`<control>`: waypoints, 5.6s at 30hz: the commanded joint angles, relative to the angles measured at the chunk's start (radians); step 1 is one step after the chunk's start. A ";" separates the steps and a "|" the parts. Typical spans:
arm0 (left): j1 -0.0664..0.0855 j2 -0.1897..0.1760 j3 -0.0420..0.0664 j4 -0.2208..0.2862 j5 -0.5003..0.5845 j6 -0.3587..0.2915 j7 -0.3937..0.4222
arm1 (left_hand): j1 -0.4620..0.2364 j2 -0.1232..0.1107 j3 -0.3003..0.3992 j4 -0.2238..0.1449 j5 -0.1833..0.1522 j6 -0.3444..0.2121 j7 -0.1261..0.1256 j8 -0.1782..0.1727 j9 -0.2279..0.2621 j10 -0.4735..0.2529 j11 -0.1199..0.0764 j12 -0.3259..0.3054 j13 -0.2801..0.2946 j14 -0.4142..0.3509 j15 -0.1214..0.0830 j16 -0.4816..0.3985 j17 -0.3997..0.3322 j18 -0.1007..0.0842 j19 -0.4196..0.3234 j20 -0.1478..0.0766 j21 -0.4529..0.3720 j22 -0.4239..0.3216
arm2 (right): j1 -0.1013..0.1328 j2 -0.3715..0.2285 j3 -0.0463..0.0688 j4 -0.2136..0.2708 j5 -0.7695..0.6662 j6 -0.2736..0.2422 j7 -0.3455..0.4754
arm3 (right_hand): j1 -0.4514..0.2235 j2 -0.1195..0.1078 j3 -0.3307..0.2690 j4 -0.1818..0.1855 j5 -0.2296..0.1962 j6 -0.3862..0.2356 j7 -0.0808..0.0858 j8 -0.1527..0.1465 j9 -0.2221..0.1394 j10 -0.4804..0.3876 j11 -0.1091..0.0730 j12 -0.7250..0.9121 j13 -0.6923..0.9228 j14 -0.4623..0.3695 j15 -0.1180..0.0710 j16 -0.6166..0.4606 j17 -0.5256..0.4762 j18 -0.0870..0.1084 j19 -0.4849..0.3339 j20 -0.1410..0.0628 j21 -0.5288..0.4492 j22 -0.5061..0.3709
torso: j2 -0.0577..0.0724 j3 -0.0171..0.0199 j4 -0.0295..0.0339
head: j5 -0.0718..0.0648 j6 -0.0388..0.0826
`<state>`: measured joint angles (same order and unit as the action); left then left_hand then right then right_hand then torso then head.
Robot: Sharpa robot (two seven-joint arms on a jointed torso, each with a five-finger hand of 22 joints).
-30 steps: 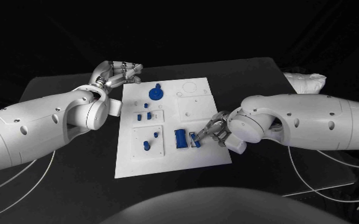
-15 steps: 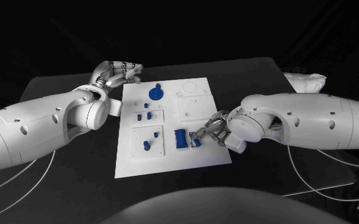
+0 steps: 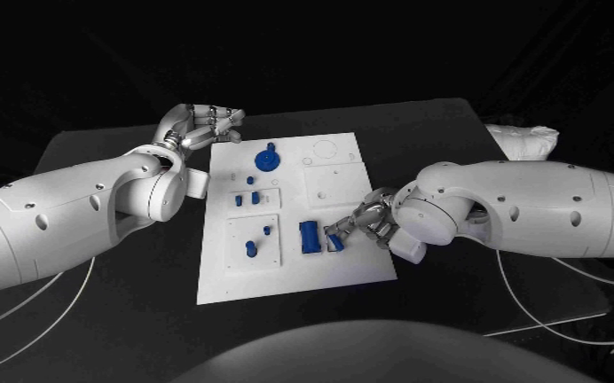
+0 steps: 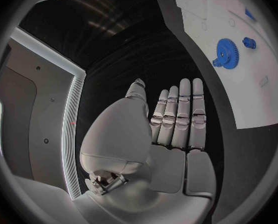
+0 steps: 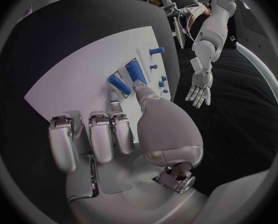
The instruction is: Assemble the parts on the task board
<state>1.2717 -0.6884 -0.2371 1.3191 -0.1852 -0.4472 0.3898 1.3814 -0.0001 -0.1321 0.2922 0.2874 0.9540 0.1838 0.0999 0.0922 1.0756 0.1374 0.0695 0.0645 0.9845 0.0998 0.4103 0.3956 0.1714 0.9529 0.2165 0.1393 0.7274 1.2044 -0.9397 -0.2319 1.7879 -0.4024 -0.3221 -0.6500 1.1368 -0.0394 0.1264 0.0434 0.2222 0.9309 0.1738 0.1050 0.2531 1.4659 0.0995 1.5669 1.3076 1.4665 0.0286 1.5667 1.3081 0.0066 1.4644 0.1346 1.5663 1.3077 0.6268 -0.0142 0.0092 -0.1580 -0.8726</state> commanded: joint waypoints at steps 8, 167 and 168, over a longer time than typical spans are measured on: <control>0.001 0.004 0.001 -0.002 -0.003 0.016 0.006 | 0.001 0.008 -0.005 0.000 0.004 -0.009 -0.001 0.005 0.001 -0.009 0.001 0.006 0.001 -0.008 0.001 0.004 -0.001 0.011 0.007 -0.001 -0.005 -0.001 | -0.003 -0.009 -0.004 0.002 -0.162 0.070 -0.044 | -0.044 0.016 -0.039 0.045 -0.023 0.013 -0.004 0.027 -0.009 0.105 0.002 0.004 0.263 0.104 0.005 0.004 0.263 -0.007 0.106 0.010 0.004 0.263 | 0.000 0.0004 -0.0004 | -0.002 0.000; -0.004 0.004 0.001 -0.008 -0.005 0.024 0.010 | 0.005 0.011 -0.011 0.000 0.005 -0.011 -0.001 0.006 0.001 -0.009 0.001 0.006 0.001 -0.010 0.001 0.006 -0.003 0.011 0.009 -0.001 -0.008 -0.005 | -0.037 0.015 -0.004 0.065 -0.861 0.274 0.012 | 0.211 0.083 0.039 -0.016 0.054 0.035 -0.063 -0.013 -0.018 0.105 -0.053 0.004 0.263 0.104 -0.055 0.004 0.263 -0.007 0.106 -0.048 0.004 0.263 | -0.001 -0.0001 0.0000 | -0.012 0.000; -0.004 0.004 0.001 -0.009 -0.005 0.024 0.009 | 0.005 0.011 -0.011 0.000 0.005 -0.011 -0.001 0.006 0.001 -0.009 0.001 0.006 0.001 -0.010 0.001 0.006 -0.003 0.011 0.009 -0.001 -0.008 -0.005 | -0.037 0.015 -0.004 0.065 -0.861 0.275 0.011 | 0.210 0.078 0.040 -0.019 0.056 0.028 -0.058 -0.016 -0.020 0.105 -0.050 0.004 0.263 0.104 -0.054 0.004 0.263 -0.007 0.106 -0.048 0.004 0.263 | -0.001 -0.0001 0.0003 | -0.012 0.000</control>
<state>1.2670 -0.6863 -0.2371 1.3089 -0.1862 -0.4391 0.3899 1.3867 0.0052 -0.1376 0.2920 0.2874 0.9503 0.1801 0.0999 0.0923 1.0723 0.1408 0.0695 0.0645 0.9810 0.1033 0.4103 0.3937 0.1714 0.9529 0.2165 0.1355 0.7229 1.1768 -0.9257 -0.2275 1.8589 -1.2737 -0.0998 -0.6165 1.3525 0.0443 0.1606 0.0262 0.2751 0.9687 0.1135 0.0963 0.2396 1.4670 0.0463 1.5681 1.3089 1.4648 -0.0202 1.5667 1.3076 0.0067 1.4662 0.0963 1.5663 1.3079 0.6267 -0.0143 0.0092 -0.1696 -0.8726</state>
